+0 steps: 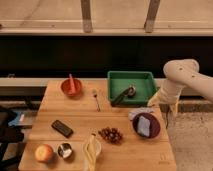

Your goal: Place sponge in tray

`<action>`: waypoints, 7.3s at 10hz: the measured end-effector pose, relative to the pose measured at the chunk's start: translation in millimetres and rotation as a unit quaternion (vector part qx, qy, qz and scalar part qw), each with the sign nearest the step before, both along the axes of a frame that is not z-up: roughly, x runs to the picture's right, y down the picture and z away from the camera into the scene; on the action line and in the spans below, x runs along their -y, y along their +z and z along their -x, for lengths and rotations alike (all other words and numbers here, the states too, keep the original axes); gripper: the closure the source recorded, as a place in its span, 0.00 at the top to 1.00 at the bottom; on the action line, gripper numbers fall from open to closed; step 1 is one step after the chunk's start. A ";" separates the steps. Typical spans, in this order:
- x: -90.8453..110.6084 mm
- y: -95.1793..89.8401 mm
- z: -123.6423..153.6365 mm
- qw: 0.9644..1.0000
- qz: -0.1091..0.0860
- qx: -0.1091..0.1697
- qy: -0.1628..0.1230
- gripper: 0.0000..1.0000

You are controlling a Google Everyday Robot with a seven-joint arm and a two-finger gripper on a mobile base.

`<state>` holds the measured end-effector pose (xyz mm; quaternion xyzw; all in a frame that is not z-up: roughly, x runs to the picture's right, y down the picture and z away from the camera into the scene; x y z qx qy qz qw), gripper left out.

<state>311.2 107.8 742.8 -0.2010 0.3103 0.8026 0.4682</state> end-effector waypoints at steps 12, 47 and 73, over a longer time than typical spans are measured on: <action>-0.6 -0.6 0.1 1.000 0.000 0.000 -0.001 0.80; -66.8 24.3 79.8 0.987 0.059 0.148 0.006 0.80; -40.4 18.2 85.0 0.985 0.018 0.172 -0.011 0.02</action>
